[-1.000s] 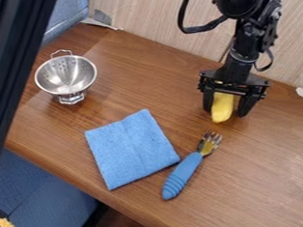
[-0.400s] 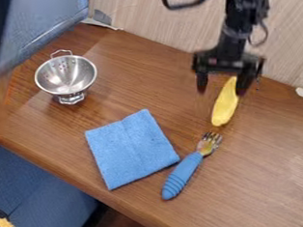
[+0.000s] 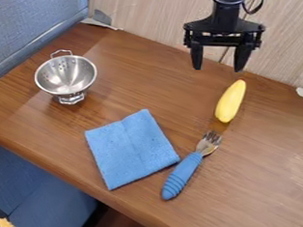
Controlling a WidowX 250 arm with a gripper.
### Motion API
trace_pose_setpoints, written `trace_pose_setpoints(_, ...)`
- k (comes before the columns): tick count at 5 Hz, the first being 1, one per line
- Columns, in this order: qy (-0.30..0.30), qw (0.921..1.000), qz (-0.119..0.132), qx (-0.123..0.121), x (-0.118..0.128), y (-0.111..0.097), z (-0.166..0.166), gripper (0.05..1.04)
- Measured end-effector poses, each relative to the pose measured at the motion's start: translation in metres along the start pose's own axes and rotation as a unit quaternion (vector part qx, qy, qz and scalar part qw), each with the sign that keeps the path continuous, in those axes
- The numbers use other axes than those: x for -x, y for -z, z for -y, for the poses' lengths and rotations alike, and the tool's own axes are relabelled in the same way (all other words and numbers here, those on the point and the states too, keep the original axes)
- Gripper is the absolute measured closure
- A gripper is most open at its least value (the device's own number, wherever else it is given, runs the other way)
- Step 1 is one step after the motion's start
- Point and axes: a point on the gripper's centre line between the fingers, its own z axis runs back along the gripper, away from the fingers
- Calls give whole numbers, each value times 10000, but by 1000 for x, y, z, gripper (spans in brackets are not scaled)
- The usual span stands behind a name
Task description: Get out and move the yellow colored object from the silver pot
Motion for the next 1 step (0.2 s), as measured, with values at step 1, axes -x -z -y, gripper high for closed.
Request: trace_pose_setpoints(1, 8, 10000, -1, 1, 0, 0, 1, 83)
